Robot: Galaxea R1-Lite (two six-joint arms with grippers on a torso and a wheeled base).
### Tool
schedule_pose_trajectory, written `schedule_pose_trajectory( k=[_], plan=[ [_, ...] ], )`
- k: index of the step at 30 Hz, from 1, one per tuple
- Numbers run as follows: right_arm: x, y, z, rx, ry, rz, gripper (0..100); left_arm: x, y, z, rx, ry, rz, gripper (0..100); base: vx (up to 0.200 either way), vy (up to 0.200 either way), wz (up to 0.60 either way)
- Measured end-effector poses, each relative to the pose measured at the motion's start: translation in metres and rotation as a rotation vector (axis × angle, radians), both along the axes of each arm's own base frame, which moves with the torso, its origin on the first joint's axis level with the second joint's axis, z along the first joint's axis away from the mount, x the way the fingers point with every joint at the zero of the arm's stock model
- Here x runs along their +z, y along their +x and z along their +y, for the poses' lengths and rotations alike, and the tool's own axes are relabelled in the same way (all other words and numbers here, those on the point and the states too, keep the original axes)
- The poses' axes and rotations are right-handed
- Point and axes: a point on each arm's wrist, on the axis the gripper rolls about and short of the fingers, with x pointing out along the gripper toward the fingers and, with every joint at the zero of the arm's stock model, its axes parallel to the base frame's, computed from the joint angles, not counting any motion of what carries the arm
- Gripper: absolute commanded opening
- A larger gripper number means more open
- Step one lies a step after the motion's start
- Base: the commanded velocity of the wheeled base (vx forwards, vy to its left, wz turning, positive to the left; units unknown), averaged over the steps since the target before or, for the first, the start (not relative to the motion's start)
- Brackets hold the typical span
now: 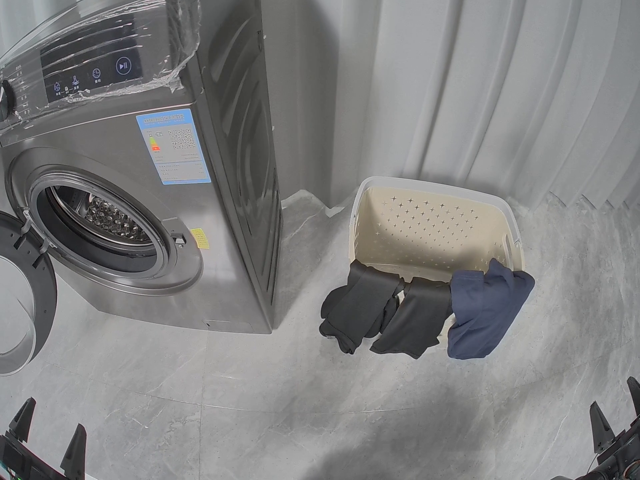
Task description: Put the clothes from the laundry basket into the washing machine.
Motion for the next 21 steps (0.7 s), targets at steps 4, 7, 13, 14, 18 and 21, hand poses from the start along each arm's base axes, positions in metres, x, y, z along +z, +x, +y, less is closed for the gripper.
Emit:
schedule_pose_trajectory(
  k=[4,7,13,14,18,21],
  plan=[
    [0.0000,0.0000,0.0000,0.000,0.000,0.000,100,0.0000,0.0000,0.0000,0.001,0.000,0.000,100,0.000,-0.200,0.00],
    [0.0000,0.0000,0.0000,0.000,0.000,0.000,100,0.0000,0.0000,0.0000,0.000,0.000,0.000,100,0.000,-0.200,0.00],
    [0.0000,0.0000,0.0000,0.000,0.000,0.000,100,0.0000,0.0000,0.0000,0.000,0.000,0.000,100,0.000,-0.067,0.00],
    [-0.0001,0.0000,0.0000,0.000,0.000,0.001,100,0.0000,0.0000,0.0000,0.000,0.000,0.000,100,0.000,0.000,0.00],
    [0.0000,0.0000,0.0000,0.000,0.000,0.000,100,0.0001,0.0000,0.0000,0.000,0.000,-0.001,100,0.000,0.000,0.00],
    [0.0000,0.0000,0.0000,0.000,0.000,0.000,100,0.0001,0.0000,0.0000,0.000,0.000,-0.001,100,0.000,0.000,0.00]
  ],
)
